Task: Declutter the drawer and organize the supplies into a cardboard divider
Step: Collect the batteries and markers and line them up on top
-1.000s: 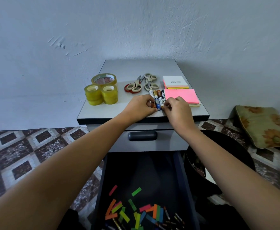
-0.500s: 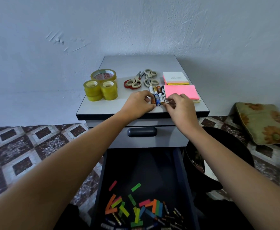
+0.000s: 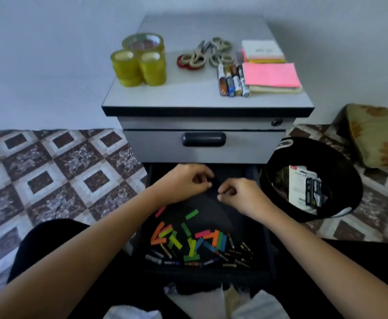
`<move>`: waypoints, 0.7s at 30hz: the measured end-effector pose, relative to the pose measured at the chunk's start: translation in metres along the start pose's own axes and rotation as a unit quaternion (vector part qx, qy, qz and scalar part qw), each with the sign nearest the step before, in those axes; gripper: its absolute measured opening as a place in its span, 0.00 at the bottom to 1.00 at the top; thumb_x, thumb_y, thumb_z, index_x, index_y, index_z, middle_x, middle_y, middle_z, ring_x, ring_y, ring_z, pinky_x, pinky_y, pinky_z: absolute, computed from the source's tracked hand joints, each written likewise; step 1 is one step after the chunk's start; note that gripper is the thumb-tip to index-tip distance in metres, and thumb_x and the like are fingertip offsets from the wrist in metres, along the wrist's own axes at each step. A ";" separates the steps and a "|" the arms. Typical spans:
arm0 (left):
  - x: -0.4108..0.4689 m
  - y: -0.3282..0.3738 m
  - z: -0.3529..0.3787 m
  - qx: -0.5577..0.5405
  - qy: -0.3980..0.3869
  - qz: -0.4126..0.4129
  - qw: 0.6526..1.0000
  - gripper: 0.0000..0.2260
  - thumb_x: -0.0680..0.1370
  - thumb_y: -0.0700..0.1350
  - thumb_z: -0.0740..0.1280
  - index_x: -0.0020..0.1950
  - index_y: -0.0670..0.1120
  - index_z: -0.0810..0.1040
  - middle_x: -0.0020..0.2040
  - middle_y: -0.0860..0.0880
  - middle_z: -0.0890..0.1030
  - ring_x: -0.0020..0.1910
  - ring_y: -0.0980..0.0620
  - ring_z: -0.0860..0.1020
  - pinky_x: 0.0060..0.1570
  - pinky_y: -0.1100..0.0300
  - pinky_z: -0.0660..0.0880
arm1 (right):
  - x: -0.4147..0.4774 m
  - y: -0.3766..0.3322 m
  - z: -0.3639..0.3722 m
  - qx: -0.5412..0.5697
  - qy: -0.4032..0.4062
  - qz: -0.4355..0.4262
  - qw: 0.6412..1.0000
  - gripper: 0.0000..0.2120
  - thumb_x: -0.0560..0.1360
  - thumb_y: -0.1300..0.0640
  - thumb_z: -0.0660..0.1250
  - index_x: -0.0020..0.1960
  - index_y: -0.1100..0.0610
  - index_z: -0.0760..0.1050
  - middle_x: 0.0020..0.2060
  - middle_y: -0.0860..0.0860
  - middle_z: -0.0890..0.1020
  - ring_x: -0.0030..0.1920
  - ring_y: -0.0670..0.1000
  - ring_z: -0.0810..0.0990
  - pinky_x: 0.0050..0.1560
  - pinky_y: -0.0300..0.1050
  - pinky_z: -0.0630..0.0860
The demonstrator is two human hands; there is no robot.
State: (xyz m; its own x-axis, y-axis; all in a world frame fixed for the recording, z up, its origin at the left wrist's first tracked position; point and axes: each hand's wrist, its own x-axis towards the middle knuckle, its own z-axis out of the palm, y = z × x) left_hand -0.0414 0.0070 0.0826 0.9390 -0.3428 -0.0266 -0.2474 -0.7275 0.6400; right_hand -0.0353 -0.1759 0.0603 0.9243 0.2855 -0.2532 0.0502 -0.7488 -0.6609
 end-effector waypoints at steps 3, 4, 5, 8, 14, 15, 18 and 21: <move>-0.014 -0.039 0.038 0.046 -0.187 -0.088 0.977 0.10 0.76 0.43 0.66 0.57 0.45 0.79 0.52 0.48 0.81 0.49 0.55 0.78 0.55 0.65 0.71 | -0.002 0.028 0.045 -0.029 -0.125 0.034 0.991 0.07 0.73 0.58 0.70 0.51 0.57 0.80 0.43 0.50 0.81 0.47 0.47 0.80 0.39 0.30 0.70; -0.020 -0.052 0.048 0.069 -0.232 -0.104 0.965 0.11 0.76 0.42 0.65 0.57 0.44 0.79 0.54 0.47 0.81 0.53 0.52 0.78 0.57 0.62 0.70 | -0.002 0.034 0.059 -0.041 -0.160 0.038 0.986 0.08 0.73 0.59 0.70 0.52 0.58 0.81 0.47 0.51 0.82 0.50 0.48 0.80 0.43 0.32 0.70; -0.026 -0.063 0.057 0.090 -0.272 -0.114 0.951 0.11 0.76 0.42 0.64 0.58 0.43 0.79 0.56 0.46 0.80 0.56 0.50 0.77 0.57 0.60 0.70 | -0.002 0.039 0.073 -0.054 -0.192 0.038 0.979 0.09 0.73 0.59 0.69 0.53 0.58 0.81 0.50 0.52 0.83 0.52 0.48 0.80 0.46 0.34 0.71; -0.043 -0.091 0.078 0.132 -0.346 -0.123 0.921 0.12 0.76 0.40 0.63 0.58 0.43 0.79 0.58 0.45 0.80 0.59 0.47 0.76 0.57 0.60 0.69 | -0.001 0.047 0.110 -0.101 -0.291 0.026 0.951 0.11 0.73 0.60 0.68 0.55 0.57 0.81 0.54 0.53 0.83 0.54 0.50 0.80 0.52 0.40 0.74; -0.062 -0.124 0.103 0.257 -0.378 -0.070 0.887 0.15 0.79 0.43 0.60 0.64 0.46 0.73 0.62 0.41 0.72 0.61 0.40 0.71 0.61 0.52 0.68 | 0.006 0.045 0.155 -0.149 -0.341 -0.008 0.928 0.12 0.75 0.64 0.62 0.56 0.63 0.80 0.53 0.60 0.82 0.54 0.59 0.79 0.50 0.45 0.74; -0.063 -0.125 0.105 0.290 -0.380 -0.055 0.877 0.16 0.79 0.44 0.60 0.67 0.48 0.71 0.64 0.42 0.69 0.63 0.40 0.69 0.60 0.51 0.68 | 0.008 0.045 0.158 -0.144 -0.335 -0.005 0.931 0.12 0.75 0.64 0.62 0.54 0.63 0.81 0.52 0.60 0.82 0.53 0.59 0.80 0.51 0.47 0.75; -0.065 -0.124 0.109 0.340 -0.387 -0.009 0.857 0.17 0.80 0.46 0.59 0.69 0.47 0.68 0.67 0.43 0.67 0.66 0.42 0.67 0.61 0.52 0.66 | 0.014 0.048 0.158 -0.130 -0.305 0.001 0.943 0.11 0.74 0.62 0.64 0.53 0.61 0.82 0.51 0.57 0.83 0.53 0.56 0.80 0.52 0.45 0.76; -0.062 -0.124 0.109 0.335 -0.387 0.008 0.859 0.18 0.78 0.45 0.61 0.68 0.45 0.70 0.66 0.44 0.70 0.66 0.43 0.68 0.60 0.51 0.67 | 0.017 0.054 0.152 -0.110 -0.263 0.014 0.958 0.10 0.74 0.61 0.64 0.53 0.59 0.82 0.53 0.54 0.83 0.54 0.53 0.80 0.53 0.42 0.75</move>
State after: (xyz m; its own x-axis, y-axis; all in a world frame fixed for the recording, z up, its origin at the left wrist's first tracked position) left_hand -0.0953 0.0538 -0.0784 0.5580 -0.4598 -0.6908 -0.5842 -0.8089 0.0665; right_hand -0.0740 -0.1204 -0.0867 0.6106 0.4824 -0.6281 0.1597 -0.8518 -0.4989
